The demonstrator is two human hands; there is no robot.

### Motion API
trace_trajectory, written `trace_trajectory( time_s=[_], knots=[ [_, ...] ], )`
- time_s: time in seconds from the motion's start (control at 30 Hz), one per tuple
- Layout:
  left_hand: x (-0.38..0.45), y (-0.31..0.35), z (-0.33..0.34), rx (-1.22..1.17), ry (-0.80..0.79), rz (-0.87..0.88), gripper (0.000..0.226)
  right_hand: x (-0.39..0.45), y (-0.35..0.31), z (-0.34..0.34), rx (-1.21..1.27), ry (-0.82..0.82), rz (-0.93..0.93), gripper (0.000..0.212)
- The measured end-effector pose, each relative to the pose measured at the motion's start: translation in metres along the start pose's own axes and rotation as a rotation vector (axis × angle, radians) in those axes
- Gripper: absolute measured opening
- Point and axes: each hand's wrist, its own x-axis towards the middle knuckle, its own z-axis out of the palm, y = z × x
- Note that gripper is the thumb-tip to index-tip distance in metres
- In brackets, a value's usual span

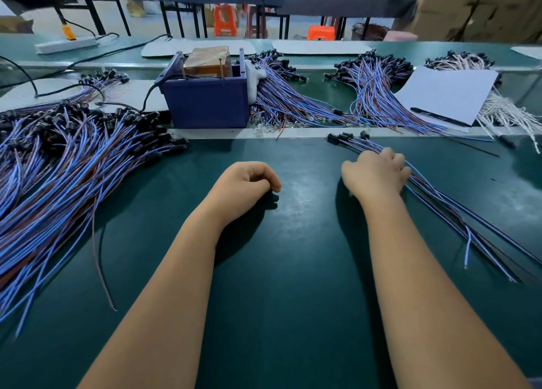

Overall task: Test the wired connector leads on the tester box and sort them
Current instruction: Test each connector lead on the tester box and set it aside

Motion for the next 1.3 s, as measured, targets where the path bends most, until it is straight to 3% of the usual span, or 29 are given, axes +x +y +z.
trace_trajectory(
  time_s=[0.13,0.27,0.37,0.47,0.57,0.77,0.83,0.97,1.3],
  knots=[
    [-0.003,0.004,0.002,-0.139,0.045,-0.016,0.036,-0.024,-0.044,0.011,0.071,0.118,-0.139,0.042],
    [-0.002,-0.009,-0.026,0.184,0.530,-0.017,0.028,-0.055,-0.096,0.024,0.359,-0.050,-0.455,0.038],
    [-0.006,-0.029,-0.056,0.400,0.814,-0.200,0.033,-0.074,-0.117,0.035,0.518,-0.133,-0.595,0.030],
    [-0.007,-0.037,-0.067,0.499,0.743,-0.444,0.047,-0.079,-0.121,0.042,0.525,-0.158,-0.635,0.027],
    [-0.006,-0.035,-0.066,0.629,0.589,-0.545,0.056,-0.075,-0.116,0.046,0.529,-0.171,-0.646,0.025],
    [-0.008,-0.034,-0.064,0.575,0.670,-0.532,0.041,-0.077,-0.112,0.045,0.569,-0.194,-0.677,0.023],
    [-0.008,-0.033,-0.064,0.548,0.722,-0.552,0.042,-0.077,-0.111,0.046,0.568,-0.195,-0.691,0.023],
    [-0.007,-0.035,-0.065,0.610,0.638,-0.605,0.052,-0.077,-0.111,0.046,0.570,-0.197,-0.699,0.022],
    [-0.010,-0.036,-0.067,0.610,0.732,-0.505,0.046,-0.078,-0.110,0.045,0.552,-0.210,-0.711,0.022]
  ],
)
